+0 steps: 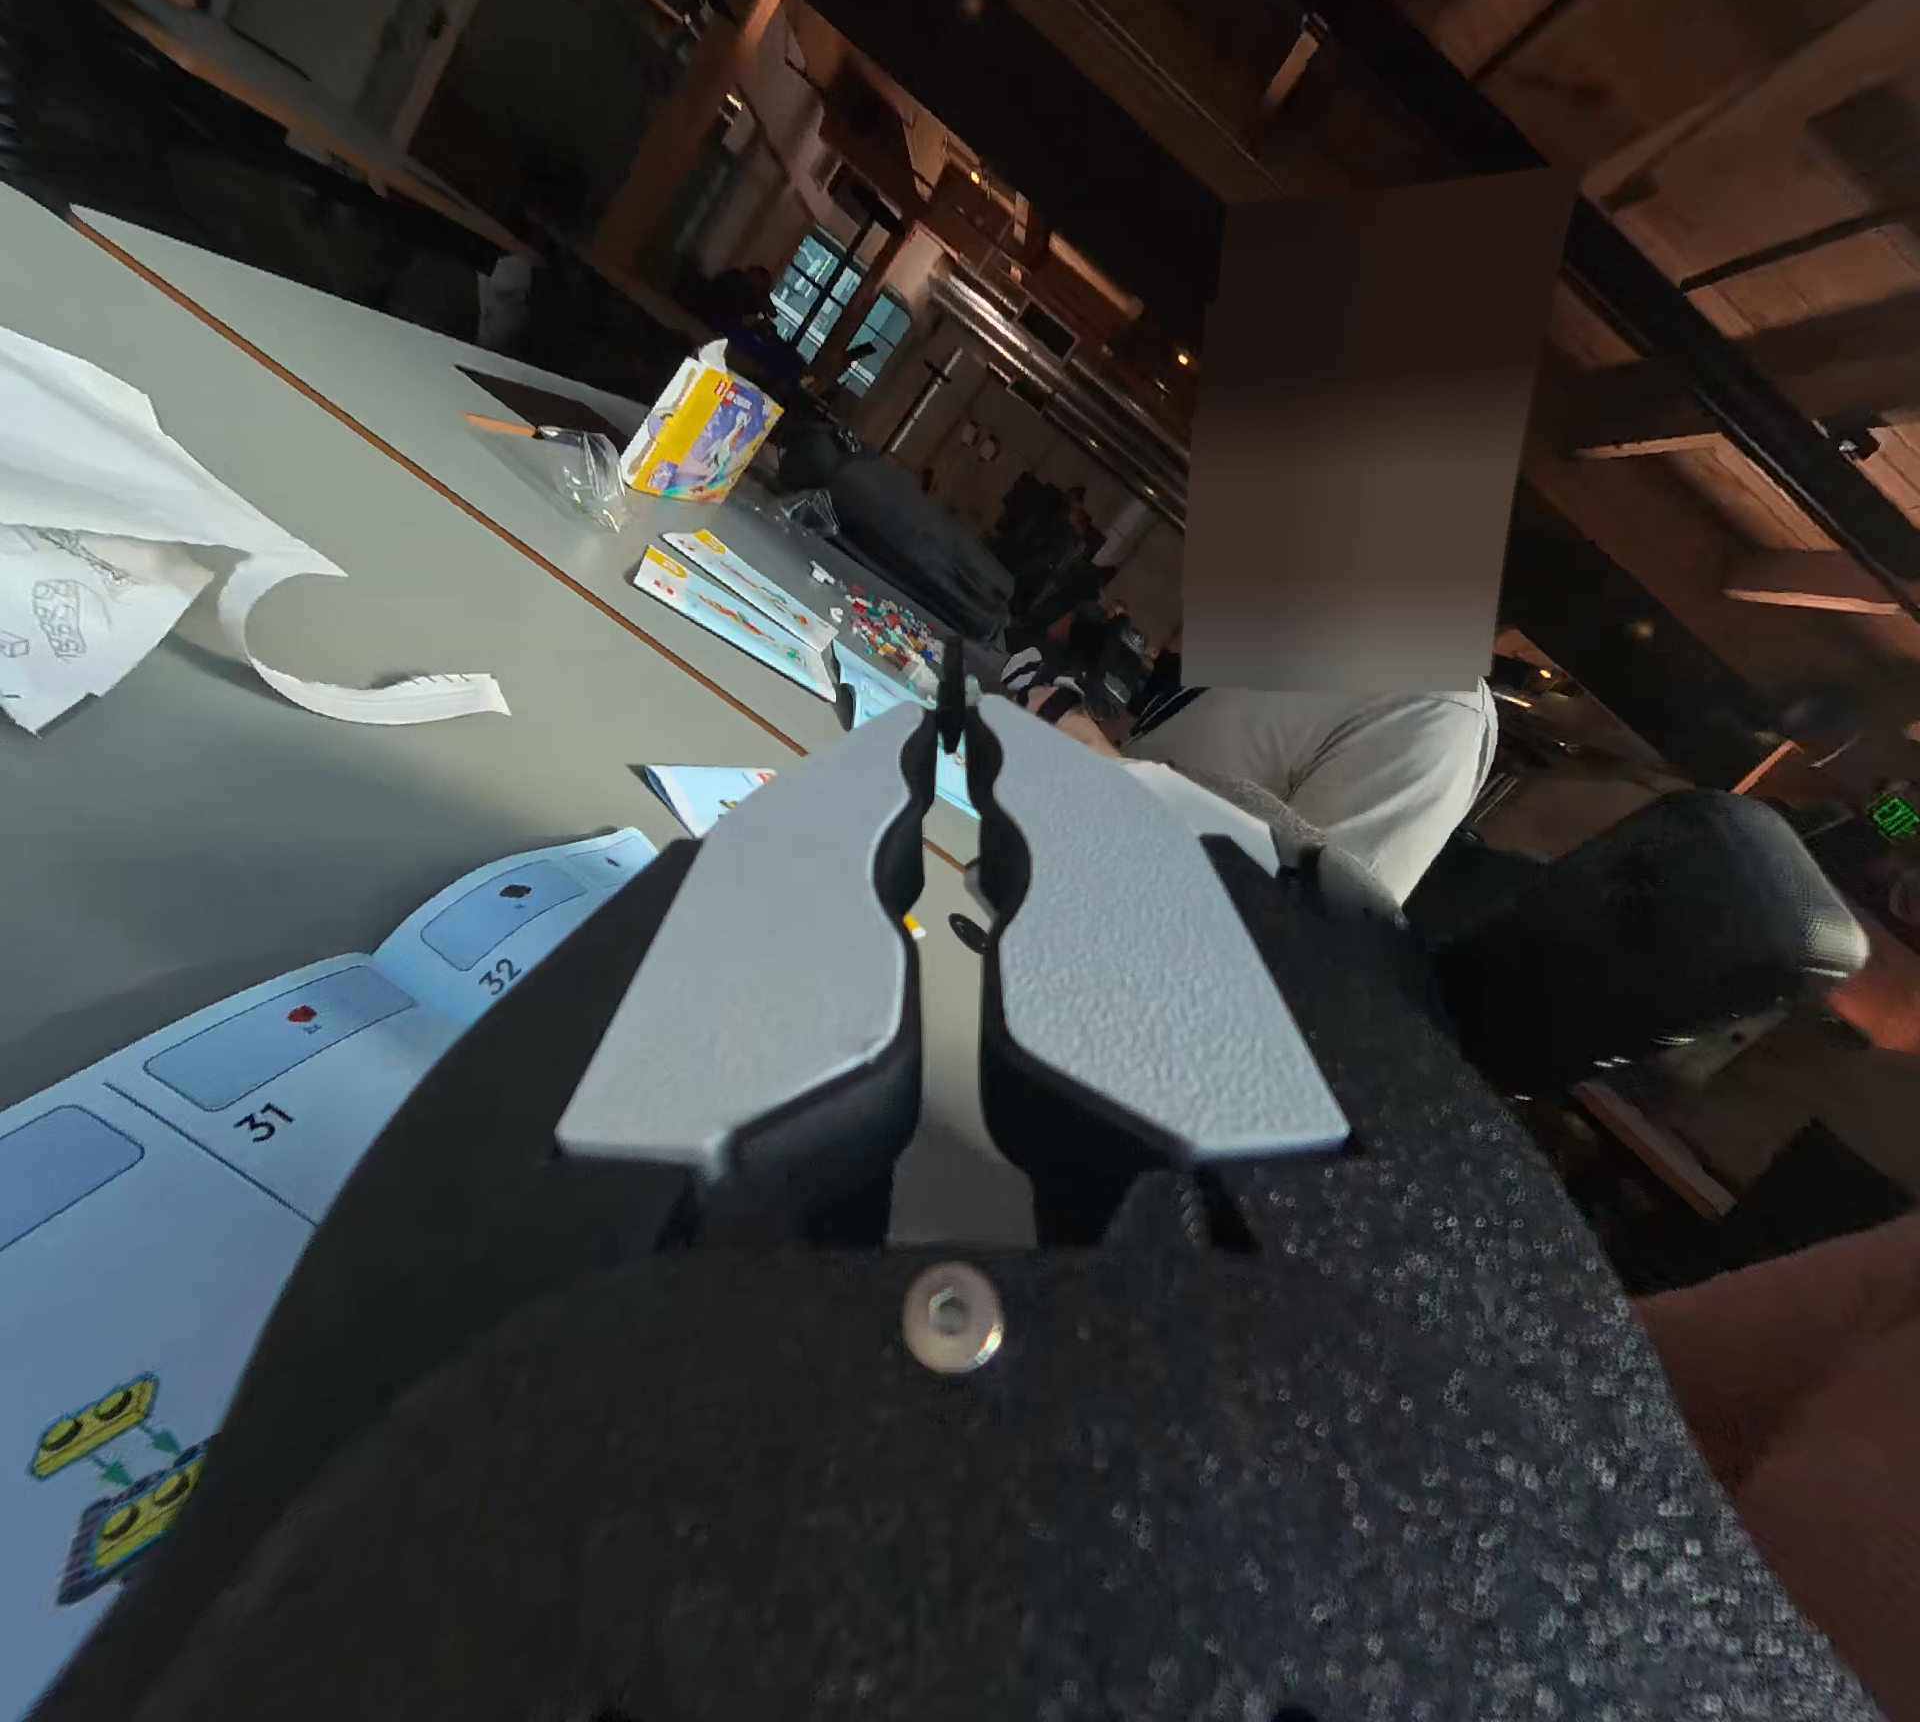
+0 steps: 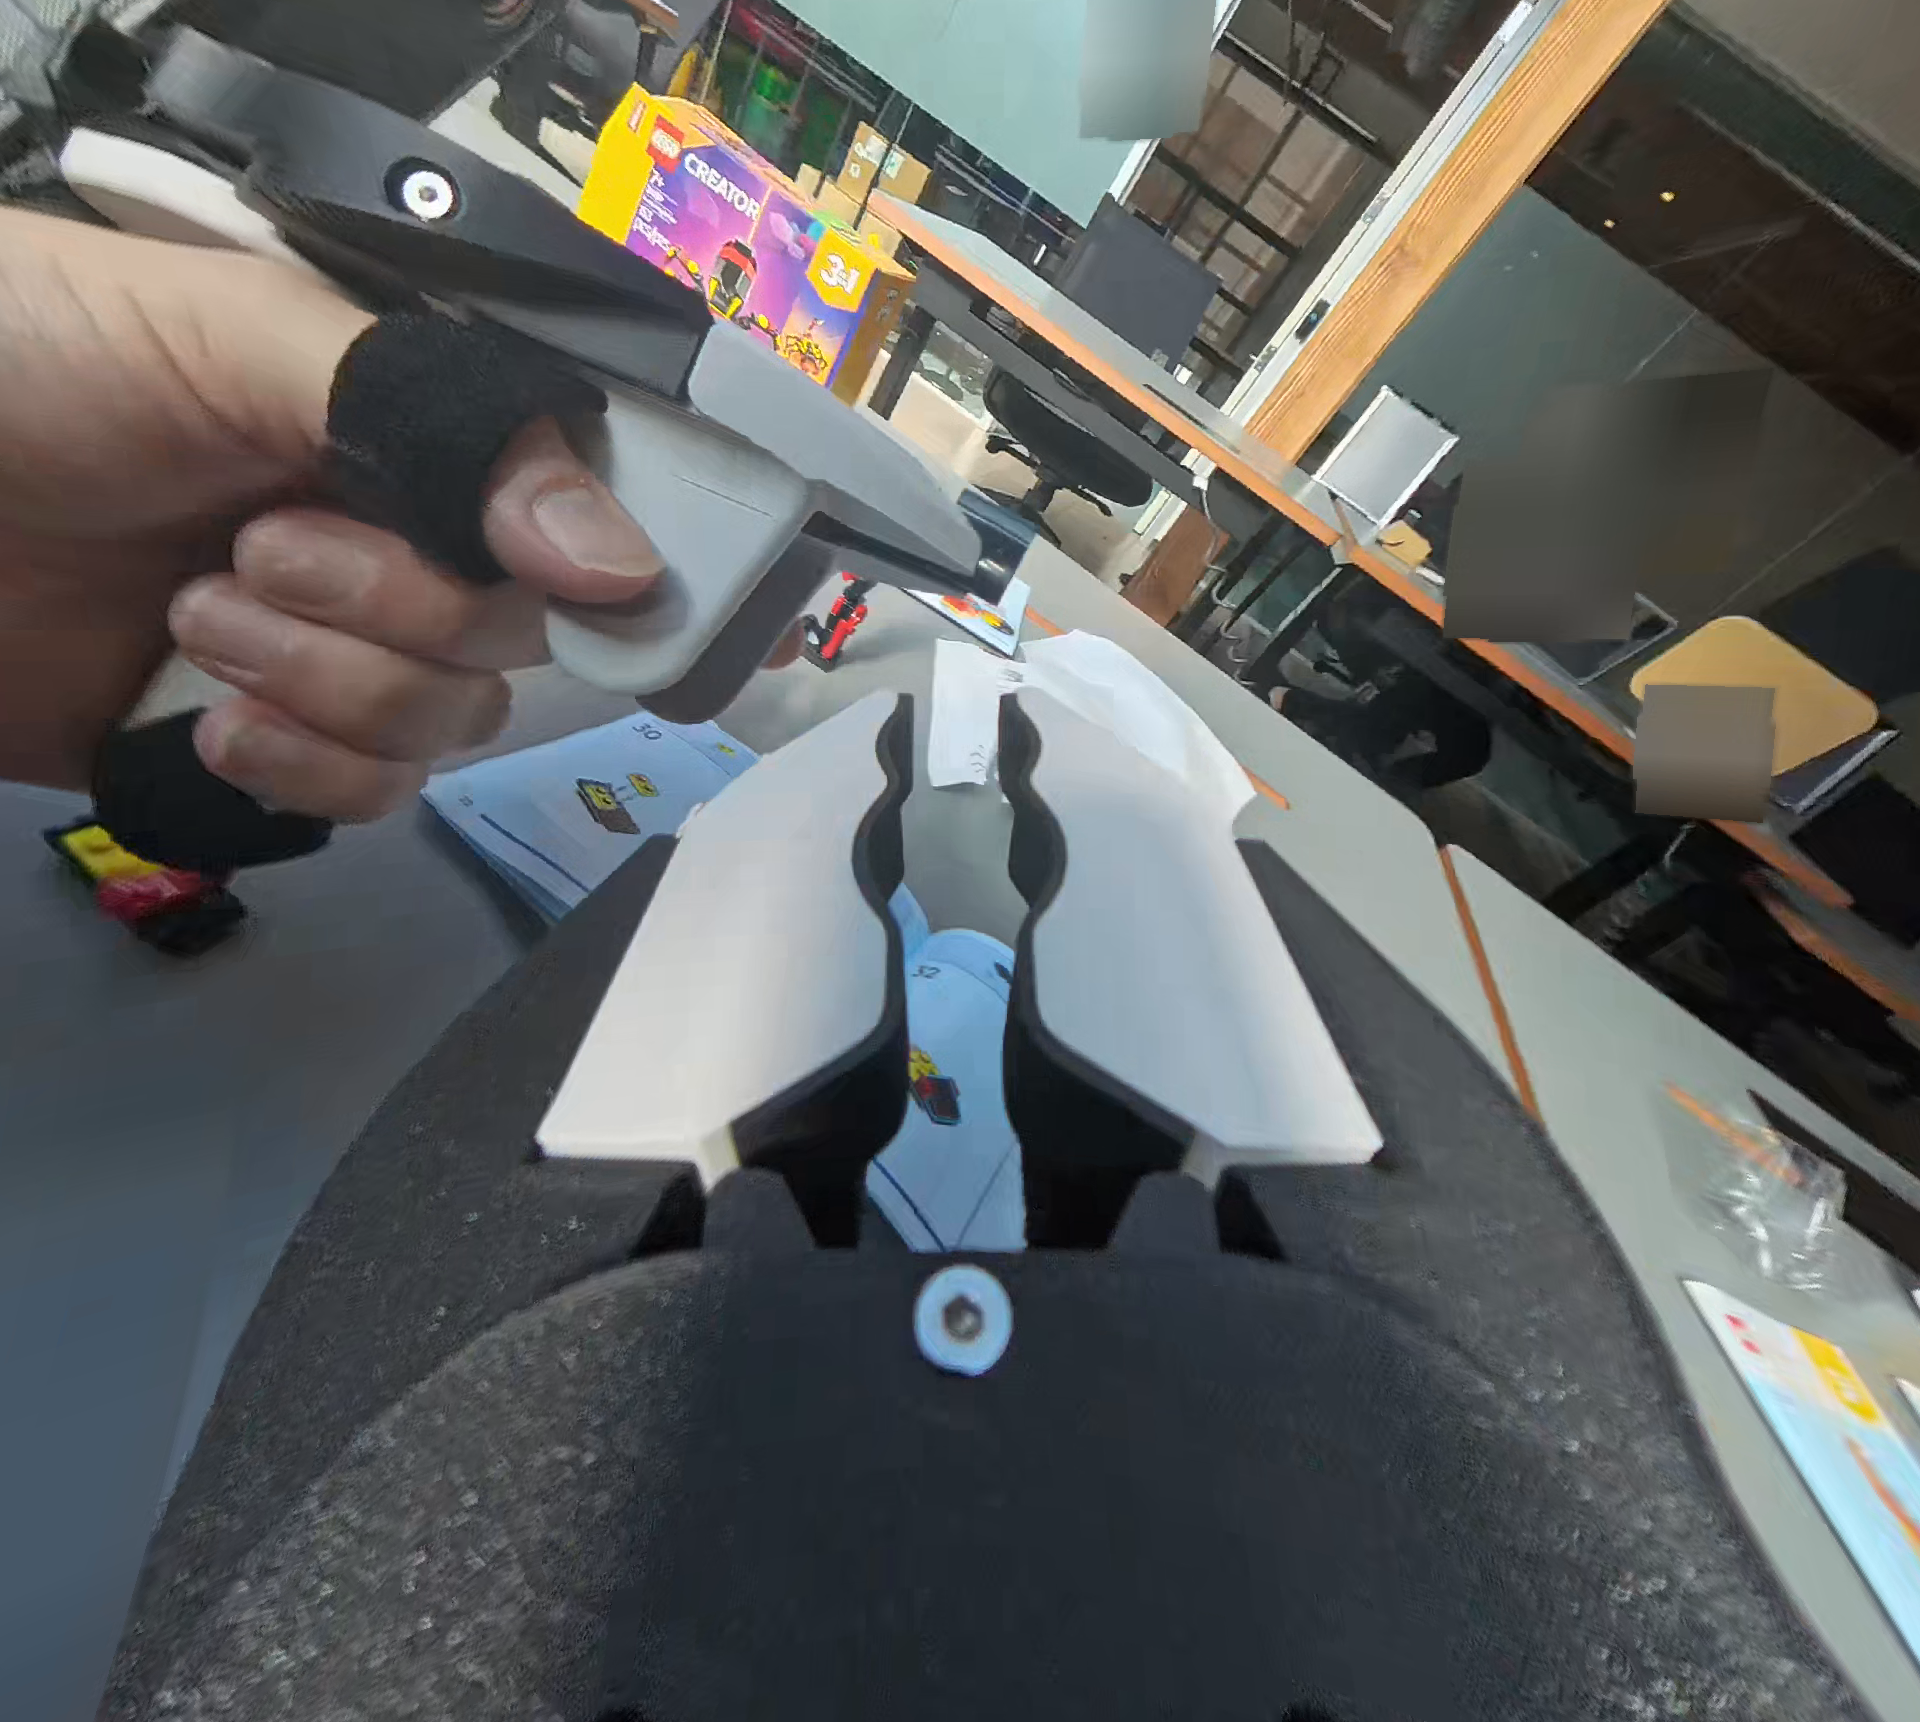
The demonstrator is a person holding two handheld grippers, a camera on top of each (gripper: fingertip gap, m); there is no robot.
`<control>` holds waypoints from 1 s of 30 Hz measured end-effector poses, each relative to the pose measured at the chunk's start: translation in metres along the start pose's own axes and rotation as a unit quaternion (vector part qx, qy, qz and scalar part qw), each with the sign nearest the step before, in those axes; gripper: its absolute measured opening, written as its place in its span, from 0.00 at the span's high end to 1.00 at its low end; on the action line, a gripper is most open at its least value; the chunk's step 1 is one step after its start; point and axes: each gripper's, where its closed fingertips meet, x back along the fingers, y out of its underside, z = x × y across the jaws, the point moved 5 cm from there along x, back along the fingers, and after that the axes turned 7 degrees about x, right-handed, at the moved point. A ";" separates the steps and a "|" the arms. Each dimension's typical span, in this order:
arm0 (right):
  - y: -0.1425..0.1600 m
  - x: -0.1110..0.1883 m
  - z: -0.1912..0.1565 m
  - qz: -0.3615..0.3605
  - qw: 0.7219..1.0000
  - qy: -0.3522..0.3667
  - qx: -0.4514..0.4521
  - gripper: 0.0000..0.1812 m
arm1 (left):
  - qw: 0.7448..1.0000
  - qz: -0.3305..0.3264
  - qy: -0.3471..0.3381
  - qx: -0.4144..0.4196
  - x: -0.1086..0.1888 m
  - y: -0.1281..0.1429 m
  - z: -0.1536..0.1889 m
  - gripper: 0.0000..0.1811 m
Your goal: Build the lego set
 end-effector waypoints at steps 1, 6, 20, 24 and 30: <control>-0.003 -0.001 -0.001 0.019 0.999 0.000 -0.037 0.90 | 1.000 0.024 0.005 -0.002 -0.001 0.001 0.003 0.98; -0.016 0.004 0.006 0.081 0.993 0.088 -0.013 0.90 | 0.995 0.049 0.047 0.076 -0.007 0.013 0.013 0.98; -0.008 0.000 -0.004 0.129 0.979 0.121 0.105 0.88 | 0.947 0.090 0.157 0.267 -0.010 0.020 0.009 0.98; 0.001 0.002 0.000 0.143 0.987 0.039 0.059 0.88 | 0.950 0.052 0.157 0.265 -0.008 0.026 0.005 0.98; 0.007 0.006 0.012 0.133 0.968 -0.079 -0.196 0.88 | 0.981 0.021 0.126 0.149 0.008 0.018 0.000 0.98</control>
